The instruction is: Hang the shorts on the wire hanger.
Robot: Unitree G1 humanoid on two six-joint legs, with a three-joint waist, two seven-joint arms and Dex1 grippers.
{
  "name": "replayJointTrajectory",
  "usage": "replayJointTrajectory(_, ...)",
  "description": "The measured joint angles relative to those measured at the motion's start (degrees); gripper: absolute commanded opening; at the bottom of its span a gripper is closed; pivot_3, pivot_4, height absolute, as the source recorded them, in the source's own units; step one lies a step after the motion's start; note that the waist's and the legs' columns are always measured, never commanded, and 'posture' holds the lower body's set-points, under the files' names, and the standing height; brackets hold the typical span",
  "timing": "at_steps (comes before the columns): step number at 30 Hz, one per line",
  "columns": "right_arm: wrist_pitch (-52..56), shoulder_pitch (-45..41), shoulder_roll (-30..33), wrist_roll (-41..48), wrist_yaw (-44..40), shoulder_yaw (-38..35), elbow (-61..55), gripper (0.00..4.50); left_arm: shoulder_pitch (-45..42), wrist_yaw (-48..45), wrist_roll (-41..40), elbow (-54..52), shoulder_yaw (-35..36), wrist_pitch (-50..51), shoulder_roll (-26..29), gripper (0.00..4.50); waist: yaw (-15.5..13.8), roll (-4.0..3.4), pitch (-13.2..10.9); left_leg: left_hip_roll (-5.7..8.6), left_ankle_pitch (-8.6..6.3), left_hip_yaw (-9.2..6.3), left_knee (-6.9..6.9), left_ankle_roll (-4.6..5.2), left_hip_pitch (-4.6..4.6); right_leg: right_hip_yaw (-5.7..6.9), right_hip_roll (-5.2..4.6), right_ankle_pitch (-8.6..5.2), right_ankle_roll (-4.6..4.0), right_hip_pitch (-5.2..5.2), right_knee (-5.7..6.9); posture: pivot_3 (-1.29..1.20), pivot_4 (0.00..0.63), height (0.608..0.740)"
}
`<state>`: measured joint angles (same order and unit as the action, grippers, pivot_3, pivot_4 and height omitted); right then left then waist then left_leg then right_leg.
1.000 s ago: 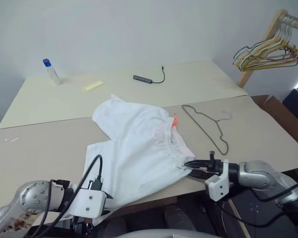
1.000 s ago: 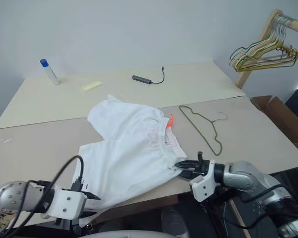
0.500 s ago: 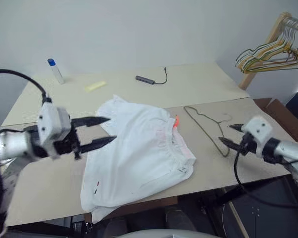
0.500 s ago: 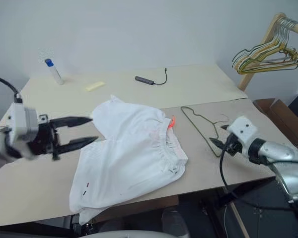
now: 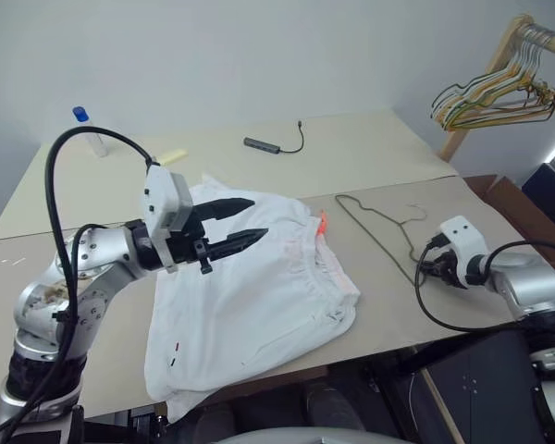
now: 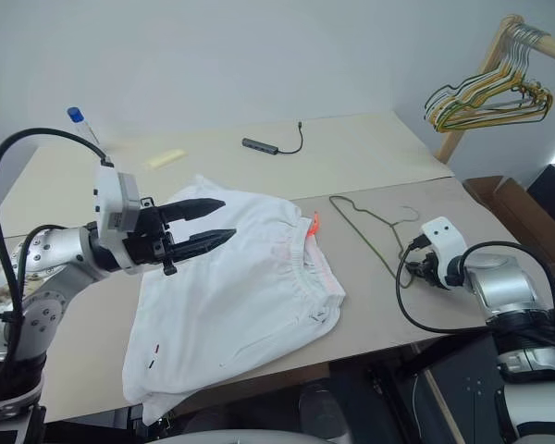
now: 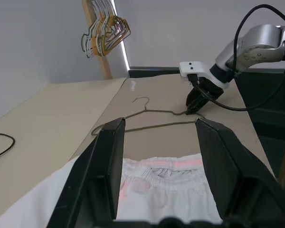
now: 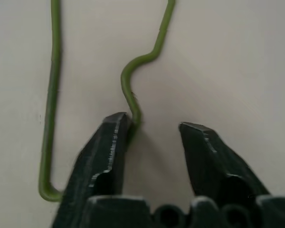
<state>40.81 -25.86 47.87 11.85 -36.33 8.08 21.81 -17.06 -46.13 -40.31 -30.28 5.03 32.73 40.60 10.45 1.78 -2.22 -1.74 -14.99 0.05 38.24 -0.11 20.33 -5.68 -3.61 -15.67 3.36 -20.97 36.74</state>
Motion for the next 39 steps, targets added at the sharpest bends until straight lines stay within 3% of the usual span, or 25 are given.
replayJointTrajectory(3, 0.2, 0.0, -0.2, -0.9, 0.5, -0.4, -0.5, 0.07, -0.3, -0.1, 1.3, 1.4, -0.6, -0.3, -0.3, 2.54, 0.0, 0.00, 0.0, 0.00, 0.00, 0.00, 0.01, 0.00, 0.01, 0.00, 0.00, -0.01, 0.02, -0.01, 0.00, -0.16, 0.000, 0.740)
replayJointTrajectory(4, 0.6, 0.0, -0.2, -1.1, 0.7, -0.7, -1.1, 0.03, -0.6, -0.1, 1.8, 1.9, -0.8, -0.4, -0.5, 2.54, 0.0, 0.00, 0.0, 0.00, 0.00, 0.00, 0.01, 0.00, 0.02, 0.00, 0.01, -0.01, 0.02, -0.02, 0.01, -0.16, 0.000, 0.740)
replayJointTrajectory(13, -0.4, 0.3, -1.2, -2.5, 6.1, -7.4, -16.4, 0.03, -7.9, 1.4, 6.7, 8.8, -3.6, -1.9, -5.0, 2.54, 0.0, -0.03, 0.0, -0.02, -0.01, -0.02, 0.03, -0.01, 0.15, -0.01, 0.05, -0.05, 0.15, -0.13, 0.01, -0.19, 0.000, 0.740)
replayJointTrajectory(17, -19.2, 3.5, 0.3, -10.0, 8.5, -7.0, -21.5, 0.03, -15.0, 1.8, 7.0, 14.9, -3.9, -0.9, -6.3, 2.54, 0.1, -0.03, 0.0, -0.02, -0.02, -0.05, 0.05, -0.03, 0.39, 0.02, 0.06, -0.17, 0.37, -0.31, -0.02, -0.21, 0.000, 0.740)
replayJointTrajectory(25, -57.2, 4.1, 3.6, -22.0, 11.0, -5.4, -15.8, 0.03, -28.8, -7.7, 11.2, 33.1, -8.3, 1.2, -3.5, 2.54, 2.4, -0.05, 0.0, 0.00, -0.02, -0.09, 0.24, -0.04, 0.67, 0.06, 0.05, 0.03, 0.14, -0.48, 0.00, -0.23, 0.000, 0.740)
replayJointTrajectory(30, -67.1, 0.8, 3.5, -21.4, 9.6, -5.5, -14.1, 0.03, -33.7, -18.7, 15.3, 43.7, -14.9, 0.1, -3.0, 2.54, 4.5, -0.07, -0.1, -0.01, -0.02, -0.16, 0.24, -0.04, 0.67, 0.08, 0.06, 0.06, 0.09, -0.48, 0.02, -0.25, 0.000, 0.740)
replayJointTrajectory(35, -68.2, -0.1, 2.8, -19.5, 7.6, -6.2, -14.7, 0.03, -37.0, -25.7, 20.5, 50.6, -20.4, -1.4, -4.1, 2.54, 6.0, -0.07, -0.1, -0.01, -0.02, -0.21, 0.26, -0.04, 0.69, 0.07, 0.06, 0.06, 0.10, -0.46, 0.03, -0.26, 0.000, 0.740)
replayJointTrajectory(39, -68.0, -0.4, 2.1, -18.4, 6.9, -6.9, -15.9, 0.00, -37.6, -27.9, 24.5, 51.7, -23.3, -2.7, -5.1, 1.62, 6.5, -0.13, -0.2, -0.02, -0.02, -0.23, 0.26, -0.04, 0.69, 0.05, 0.06, 0.07, 0.11, -0.46, 0.05, -0.27, 0.000, 0.740)
